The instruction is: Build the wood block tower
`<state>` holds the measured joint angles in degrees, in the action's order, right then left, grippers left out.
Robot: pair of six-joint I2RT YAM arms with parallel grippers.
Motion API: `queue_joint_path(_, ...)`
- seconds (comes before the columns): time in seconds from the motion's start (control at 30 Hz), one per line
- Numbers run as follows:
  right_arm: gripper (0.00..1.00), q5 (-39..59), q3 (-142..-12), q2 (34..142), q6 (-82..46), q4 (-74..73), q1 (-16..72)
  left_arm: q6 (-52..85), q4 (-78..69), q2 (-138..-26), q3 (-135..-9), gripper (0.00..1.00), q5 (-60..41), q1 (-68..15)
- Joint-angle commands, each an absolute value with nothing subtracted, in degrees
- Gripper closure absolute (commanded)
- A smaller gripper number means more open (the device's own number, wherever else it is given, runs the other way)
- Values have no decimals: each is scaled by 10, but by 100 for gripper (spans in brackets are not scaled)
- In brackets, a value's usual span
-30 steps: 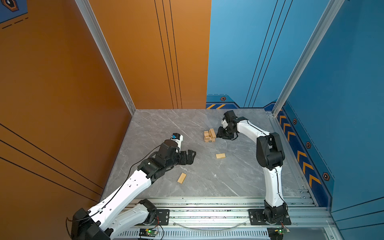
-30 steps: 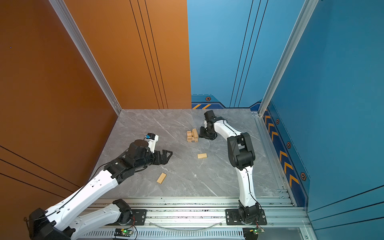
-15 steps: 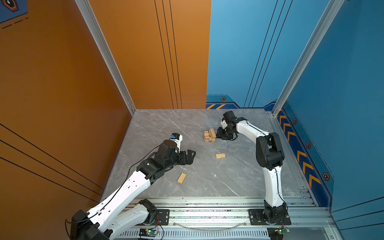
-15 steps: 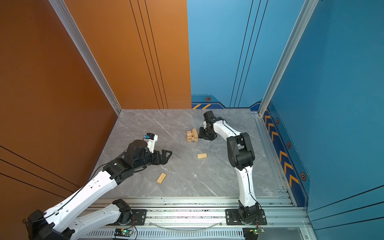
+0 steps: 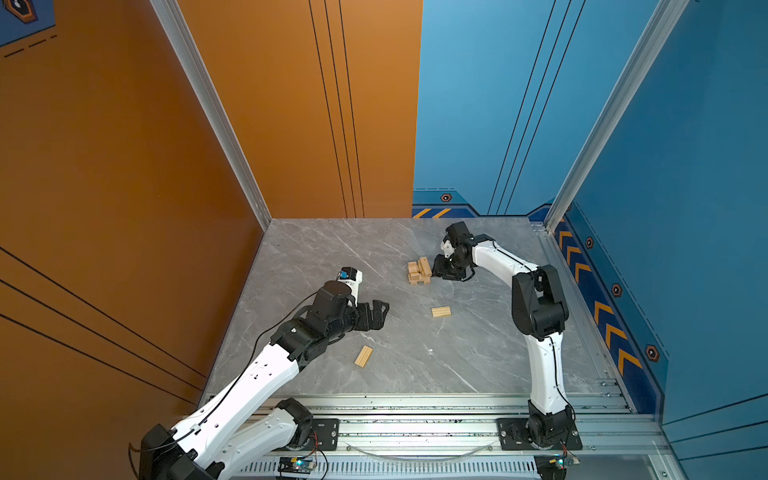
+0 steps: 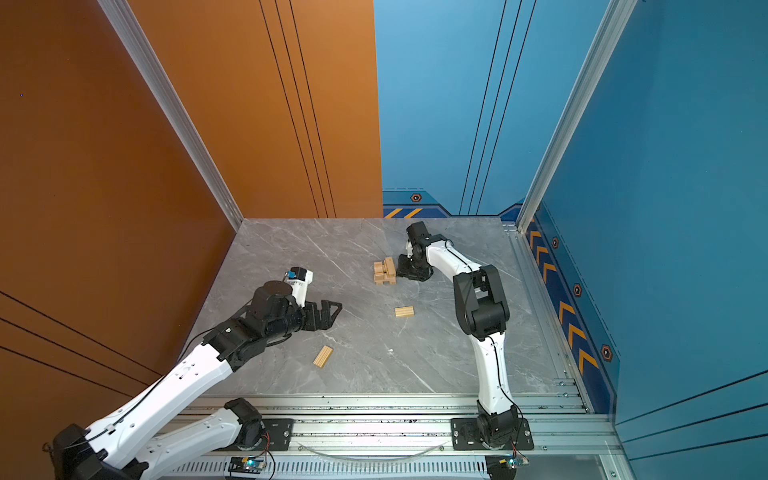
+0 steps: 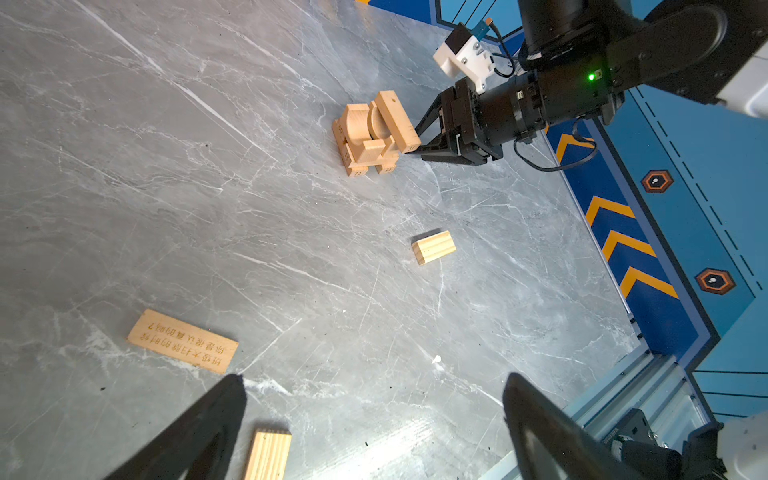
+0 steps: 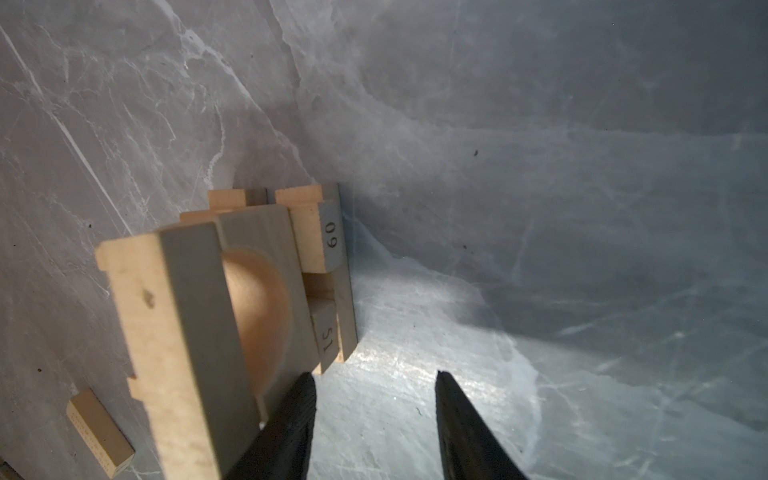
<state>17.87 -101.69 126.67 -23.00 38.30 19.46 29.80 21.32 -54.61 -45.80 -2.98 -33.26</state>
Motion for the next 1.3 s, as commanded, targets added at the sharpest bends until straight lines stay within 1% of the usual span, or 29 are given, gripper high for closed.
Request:
queue_joint_path(0.0,51,180,-1024,1282,-237,388,199,293,226,-534,-450,2,-21,-326)
queue_joint_path(0.43,49,165,-1025,1265,-223,411,186,289,227,-537,-451,2,-29,-316)
queue_joint_path(0.63,47,160,-1014,1227,-210,422,176,289,227,-544,-457,2,-32,-315)
queue_joint_path(0.8,44,154,-970,1192,-206,420,171,301,228,-543,-450,2,-35,-318)
queue_joint_path(0.83,44,151,-958,1170,-206,419,171,304,229,-540,-447,2,-36,-319)
queue_joint_path(0.97,28,167,-895,1113,-202,403,173,332,237,-521,-426,2,-20,-328)
queue_joint_path(1.0,21,167,-880,1097,-201,398,175,340,239,-516,-419,2,-14,-331)
queue_joint_path(1.03,12,165,-864,1076,-200,394,179,350,242,-509,-412,2,-6,-334)
queue_joint_path(1.07,0,158,-850,1058,-197,393,185,361,244,-501,-405,2,3,-337)
queue_joint_path(1.27,0,91,-790,951,-187,413,231,421,269,-465,-368,1,58,-358)
